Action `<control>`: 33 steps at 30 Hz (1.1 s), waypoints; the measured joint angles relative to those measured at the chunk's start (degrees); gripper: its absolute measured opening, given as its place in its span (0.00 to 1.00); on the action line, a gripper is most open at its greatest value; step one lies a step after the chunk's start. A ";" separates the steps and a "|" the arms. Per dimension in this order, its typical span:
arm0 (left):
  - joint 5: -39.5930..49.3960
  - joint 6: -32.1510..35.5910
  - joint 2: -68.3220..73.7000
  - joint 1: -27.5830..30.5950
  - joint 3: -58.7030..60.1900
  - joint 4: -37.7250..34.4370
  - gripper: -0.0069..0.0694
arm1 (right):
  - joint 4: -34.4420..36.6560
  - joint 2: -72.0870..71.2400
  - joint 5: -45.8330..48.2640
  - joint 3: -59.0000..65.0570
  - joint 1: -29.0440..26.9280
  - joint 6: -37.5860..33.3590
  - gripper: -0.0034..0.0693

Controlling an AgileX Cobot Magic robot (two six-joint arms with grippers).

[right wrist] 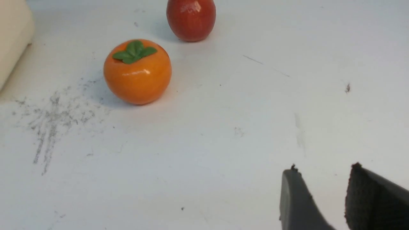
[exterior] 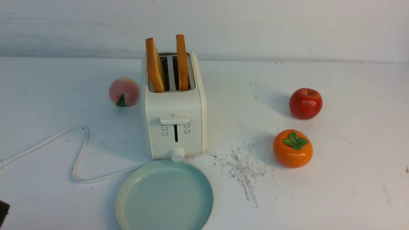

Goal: Take toasted bread from bread machine on white table place on plate.
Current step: 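Reach for a toast slice standing in the toaster with the left gripper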

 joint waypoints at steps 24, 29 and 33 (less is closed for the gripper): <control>1.51 8.33 0.00 0.00 -12.40 -8.05 0.07 | 27.34 0.00 -28.68 -0.22 0.00 0.99 0.38; 9.36 20.31 4.37 0.00 -22.21 -6.18 0.07 | 27.53 0.15 -17.06 -9.49 0.00 4.62 0.35; 21.94 27.58 16.27 0.00 -30.66 -3.81 0.07 | 26.62 7.80 2.10 -25.33 0.36 4.90 0.26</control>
